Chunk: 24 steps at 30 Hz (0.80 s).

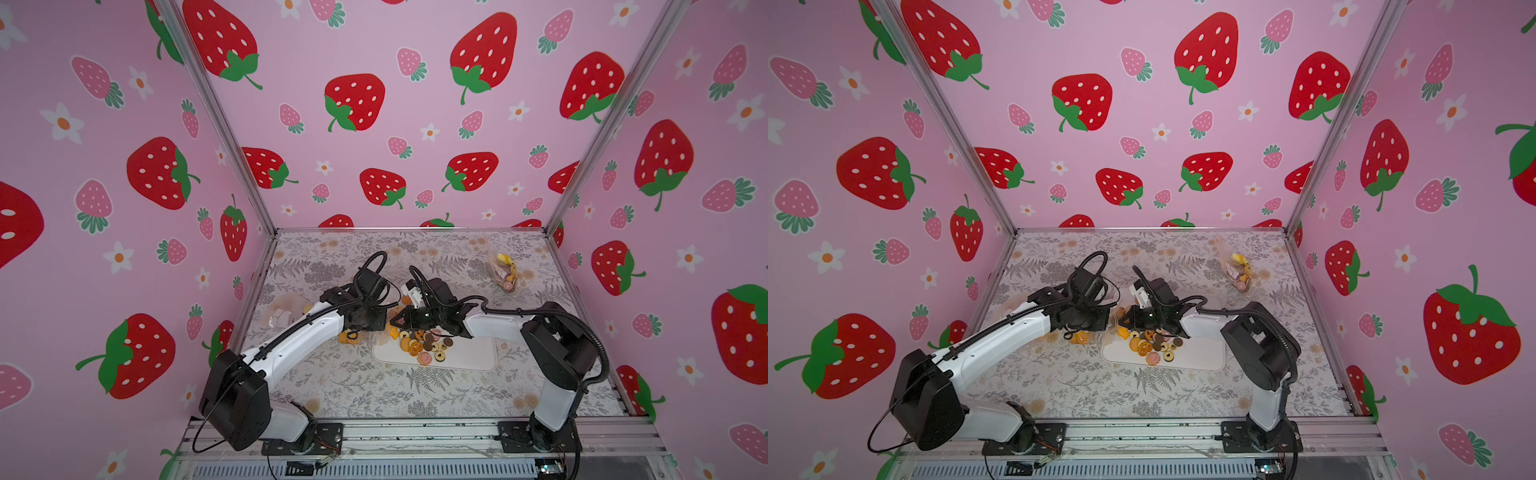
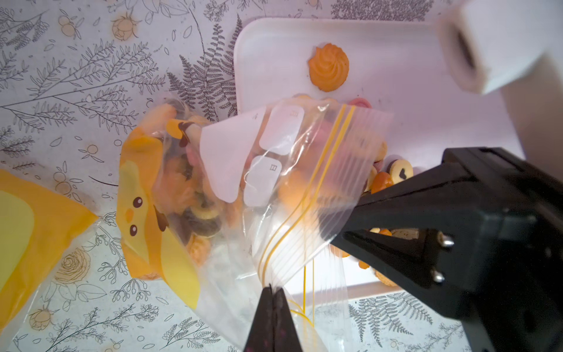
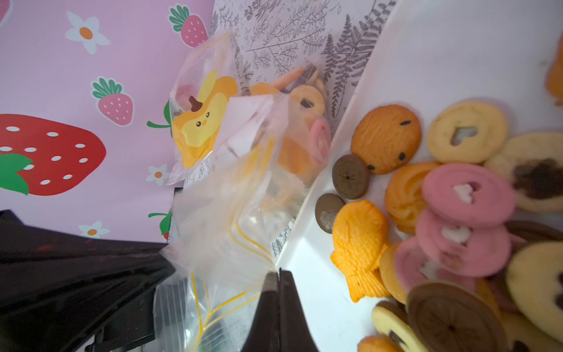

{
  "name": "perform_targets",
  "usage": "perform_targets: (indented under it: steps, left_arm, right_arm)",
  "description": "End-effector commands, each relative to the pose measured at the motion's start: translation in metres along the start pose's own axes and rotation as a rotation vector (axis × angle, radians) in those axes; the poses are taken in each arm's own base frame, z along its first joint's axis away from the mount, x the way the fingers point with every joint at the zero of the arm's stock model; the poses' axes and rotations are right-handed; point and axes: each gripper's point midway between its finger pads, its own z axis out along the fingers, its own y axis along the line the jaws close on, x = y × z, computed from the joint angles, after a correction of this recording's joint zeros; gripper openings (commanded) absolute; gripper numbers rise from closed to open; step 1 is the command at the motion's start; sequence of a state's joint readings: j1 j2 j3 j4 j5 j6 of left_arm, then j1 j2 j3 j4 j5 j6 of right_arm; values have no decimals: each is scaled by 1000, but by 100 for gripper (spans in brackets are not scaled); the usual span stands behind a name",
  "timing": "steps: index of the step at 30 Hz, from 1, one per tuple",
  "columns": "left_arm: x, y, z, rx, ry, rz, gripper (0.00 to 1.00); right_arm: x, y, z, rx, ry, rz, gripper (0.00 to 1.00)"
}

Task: Pour cookies out of the ziploc bag
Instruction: Open the ziploc bag at the center of the board.

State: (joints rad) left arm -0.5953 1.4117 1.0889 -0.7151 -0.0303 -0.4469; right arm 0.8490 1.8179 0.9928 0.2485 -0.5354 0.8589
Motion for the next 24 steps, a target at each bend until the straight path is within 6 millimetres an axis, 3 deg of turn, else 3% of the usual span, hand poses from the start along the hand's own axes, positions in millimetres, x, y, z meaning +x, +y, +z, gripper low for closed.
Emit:
perform_targets:
  steps: [1,24]
  left_arm:
    - [-6,2,-10,-9,-18,-18,0]
    - [-27,1,-44,-24,-87,14,0]
  right_arm:
    - [3,-14,-7,108,0,-12,0]
    - [-4,-19,-38,263,-30,-80,0]
